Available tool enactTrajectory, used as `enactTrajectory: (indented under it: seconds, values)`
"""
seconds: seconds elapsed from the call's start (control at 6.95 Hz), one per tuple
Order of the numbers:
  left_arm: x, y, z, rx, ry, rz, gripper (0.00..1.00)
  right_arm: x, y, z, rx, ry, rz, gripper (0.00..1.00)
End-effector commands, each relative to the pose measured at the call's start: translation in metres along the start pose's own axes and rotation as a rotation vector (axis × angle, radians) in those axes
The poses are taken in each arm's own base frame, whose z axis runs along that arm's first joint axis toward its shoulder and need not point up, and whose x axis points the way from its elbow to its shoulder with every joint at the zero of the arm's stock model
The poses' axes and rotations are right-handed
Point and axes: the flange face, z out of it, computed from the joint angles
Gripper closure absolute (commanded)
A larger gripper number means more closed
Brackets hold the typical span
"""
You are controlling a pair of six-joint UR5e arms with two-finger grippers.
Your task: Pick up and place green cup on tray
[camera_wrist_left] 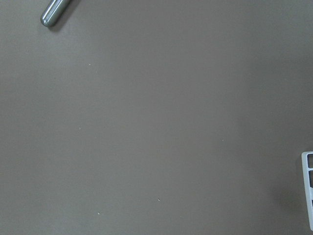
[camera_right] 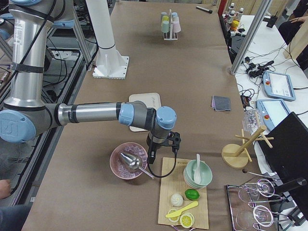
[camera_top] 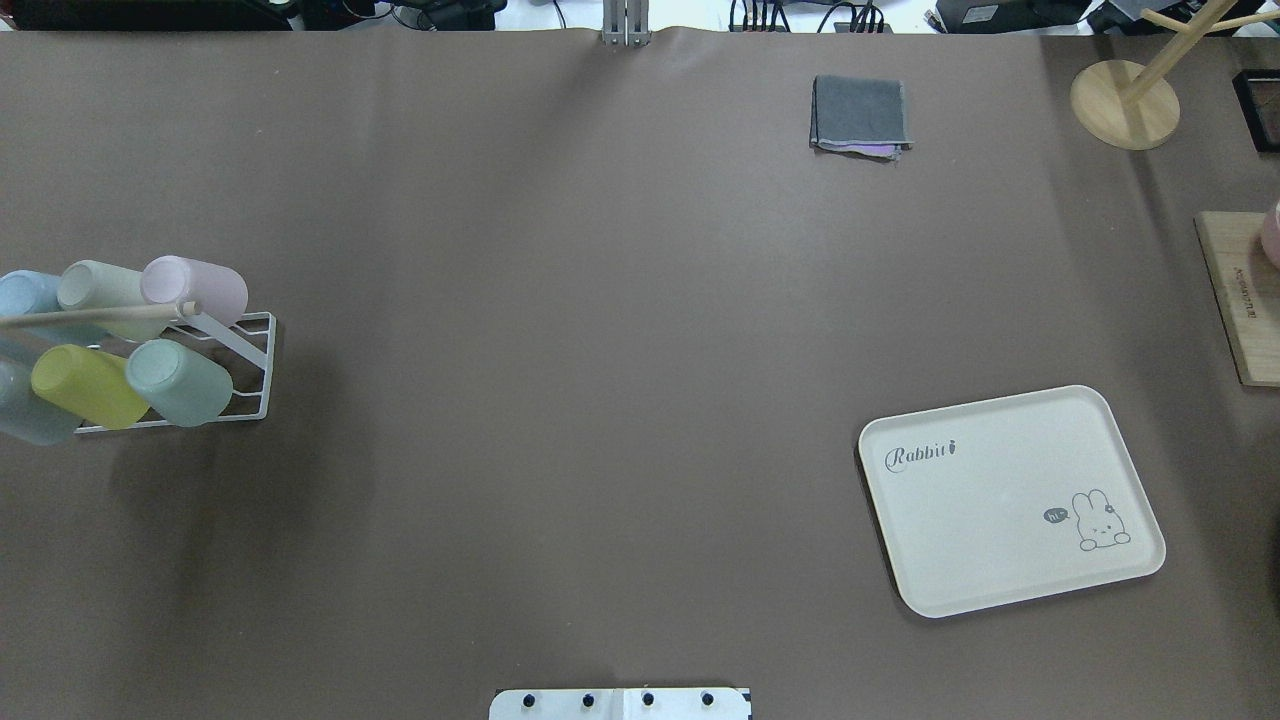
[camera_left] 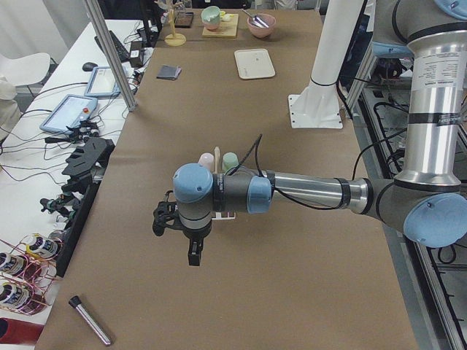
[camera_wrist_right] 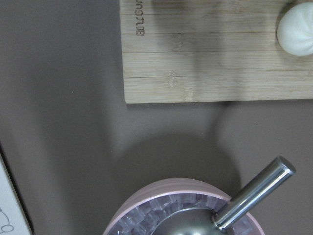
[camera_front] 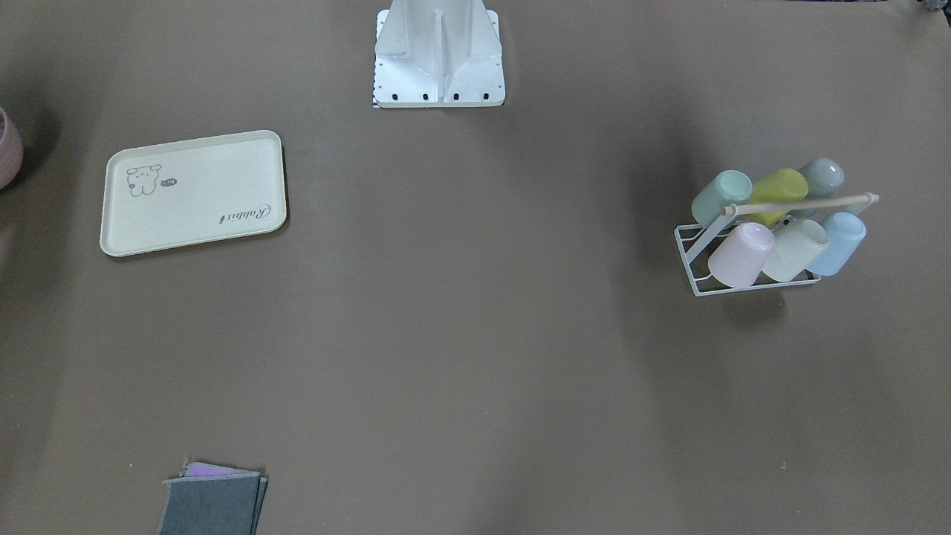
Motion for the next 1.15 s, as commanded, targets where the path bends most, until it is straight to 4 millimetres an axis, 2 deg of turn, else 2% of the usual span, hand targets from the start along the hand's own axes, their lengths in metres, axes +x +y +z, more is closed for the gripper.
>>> enactTrajectory:
  seconds: [0.0,0.29,0.43,0.72,0.86,1.01]
  values:
    - [0.004,0.012,-0.002,0.004,0.015,-0.022,0.03,-0.029,-0.003,0.002,0.003,-0.020,0.038,0.01]
    - [0.015,0.016,-0.012,0.019,0.015,-0.008,0.03,-0.055,-0.006,0.007,0.024,-0.031,0.075,0.01]
    - [0.033,0.014,-0.010,0.012,0.035,0.002,0.03,-0.077,-0.009,0.012,0.033,-0.043,0.116,0.01]
    - [0.120,0.009,-0.014,0.006,0.073,-0.039,0.02,-0.115,-0.012,0.028,0.065,-0.058,0.101,0.01]
    - [0.160,0.012,-0.012,-0.009,0.086,-0.056,0.02,-0.127,-0.011,0.037,0.059,-0.058,0.080,0.01]
    - [0.191,0.018,-0.014,-0.016,0.100,-0.068,0.02,-0.144,-0.009,0.046,0.050,-0.058,0.047,0.01]
